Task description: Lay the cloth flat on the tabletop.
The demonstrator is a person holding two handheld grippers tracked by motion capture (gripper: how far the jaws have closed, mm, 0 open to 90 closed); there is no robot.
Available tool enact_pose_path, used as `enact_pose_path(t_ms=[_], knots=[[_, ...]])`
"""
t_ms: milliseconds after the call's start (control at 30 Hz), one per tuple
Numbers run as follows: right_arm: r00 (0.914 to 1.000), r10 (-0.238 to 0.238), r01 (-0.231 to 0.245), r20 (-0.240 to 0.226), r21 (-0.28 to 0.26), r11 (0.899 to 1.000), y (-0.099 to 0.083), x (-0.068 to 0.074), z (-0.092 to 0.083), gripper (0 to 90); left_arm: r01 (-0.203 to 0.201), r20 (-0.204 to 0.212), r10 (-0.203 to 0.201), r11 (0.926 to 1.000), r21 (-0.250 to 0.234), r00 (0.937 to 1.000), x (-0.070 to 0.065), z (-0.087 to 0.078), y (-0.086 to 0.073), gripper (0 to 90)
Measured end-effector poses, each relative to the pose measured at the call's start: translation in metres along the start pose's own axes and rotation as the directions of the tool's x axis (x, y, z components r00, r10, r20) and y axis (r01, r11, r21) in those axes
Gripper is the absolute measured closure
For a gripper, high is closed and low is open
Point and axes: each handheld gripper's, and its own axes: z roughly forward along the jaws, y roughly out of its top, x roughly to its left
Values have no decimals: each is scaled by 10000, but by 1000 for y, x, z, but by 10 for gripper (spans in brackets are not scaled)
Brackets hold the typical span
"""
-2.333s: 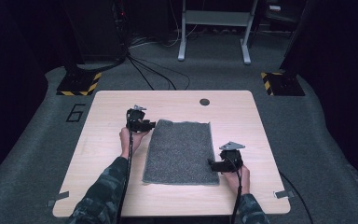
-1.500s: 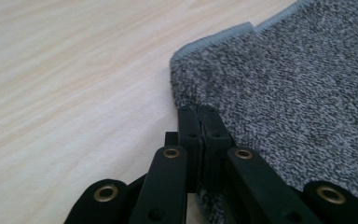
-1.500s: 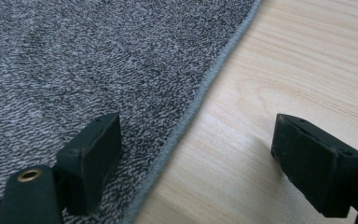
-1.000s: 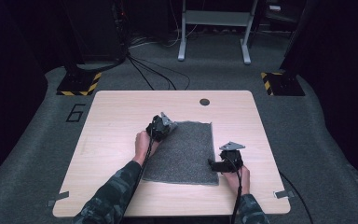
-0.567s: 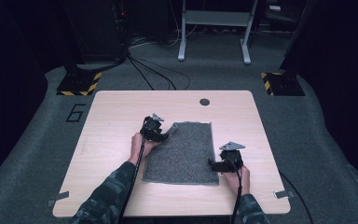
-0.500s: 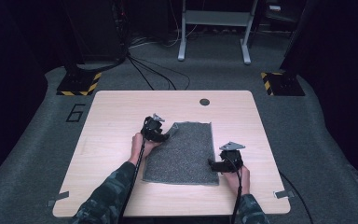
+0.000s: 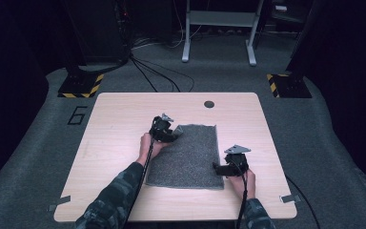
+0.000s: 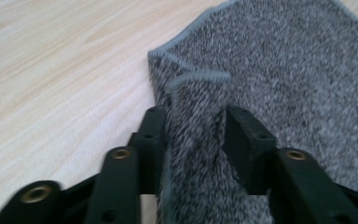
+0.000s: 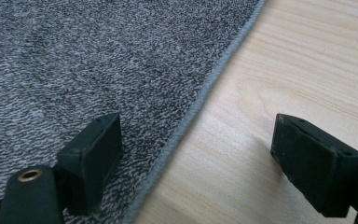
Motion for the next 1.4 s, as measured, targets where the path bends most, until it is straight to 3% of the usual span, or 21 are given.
enact_pose_path(t_ms=[67, 200, 300, 367, 533, 567, 633, 700, 733, 767, 800, 833, 900, 967, 1033, 1067, 1100, 1133, 1167, 1233, 1400], knots=[[10000, -22, 22, 1, -10, 10000, 0, 0, 0, 161, 202, 94, -203, 9998, 69, 9997, 3, 3, 5, 486], [10000, -6, 6, 6, -11, 10000, 0, 0, 0, 162, 165, 289, -176, 9991, 400, 9994, 5, 10, 10, 525], [10000, -9, 9, 7, -16, 10000, 0, 0, 0, 162, 47, 9, -47, 9978, 662, 10000, 2, 13, 9, 610], [10000, 12, -12, 8, -18, 10000, 0, 0, 0, 164, 56, -231, -44, 9988, 496, 9997, 1, 12, 7, 786], [10000, -59, 59, 10, -34, 10000, 0, -1, 0, 164, 10, -1176, -6, 10000, 33, 9931, 6, 1, 8, 856], [10000, -51, 51, 12, -36, 10000, 0, 0, 0, 164, -46, -1758, 20, 9999, -142, 9844, 10, -4, 8, 855], [10000, -54, 54, 12, -36, 10000, 0, 0, 0, 164, -37, -1970, 9, 9999, -139, 9804, 12, -6, 8, 852], [10000, -82, 82, 7, -54, 10000, 0, -1, 0, 164, -146, -2910, 106, 9998, -114, 9567, 19, -7, 8, 788], [10000, -82, 82, 7, -54, 10000, 0, -1, 0, 164, -146, -2910, 106, 9998, -114, 9567, 19, -7, 8, 683], [10000, -46, 46, 8, -32, 10000, 0, 0, 0, 165, -85, -3214, 82, 10000, 5, 9469, 23, -7, 9, 683], [10000, -76, 76, 12, -59, 10000, 0, -1, 0, 165, 37, -3300, -30, 10000, 17, 9440, 28, -8, 9, 623], [10000, -77, 77, 30, -80, 9999, 0, -1, 0, 165, 146, -3548, -111, 9999, 70, 9349, 32, -8, 8, 534], [10000, -37, 37, 37, -74, 10000, 0, 0, 0, 165, 315, -4005, -140, 9988, 372, 9162, 41, -10, 4, 489], [10000, -39, 39, 63, -71, 10000, 0, 0, 0, 165, 612, -4092, -373, 9971, 453, 9117, 48, -12, -3, 430], [10000, -45, 45, 65, -40, 10000, 0, 0, 0, 165, 999, -3817, -817, 9946, 281, 9207, 53, -20, -11, 385], [10000, -45, 45, 65, -40, 10000, 0, 0, 0, 165, 999, -3817, -817, 9946, 281, 9207, 53, -20, -11, 372], [10000, 0, 0, 67, -22, 10000, 0, 0, 0, 165, 1075, -3499, -943, 9940, 184, 9320, 49, -27, -16, 352], [10000, 0, 0, 67, -22, 10000, 0, 0, 0, 165, 1075, -3499, -943, 9940, 184, 9320, 49, -27, -16, 336], [10000, 17, -17, 44, 49, 10000, 0, 0, 0, 164, 1051, -3300, -936, 9943, 171, 9393, 46, -31, -19, 336], [10000, -8, 7, 29, 87, 10000, 1, 0, 0, 163, 813, -3107, -662, 9960, 359, 9482, 39, -36, -26, 304], [10000, -74, 74, -3, 133, 9999, 2, -1, 0, 159, 534, -2937, -228, 9939, 968, 9556, 24, -39, -44, 252]])
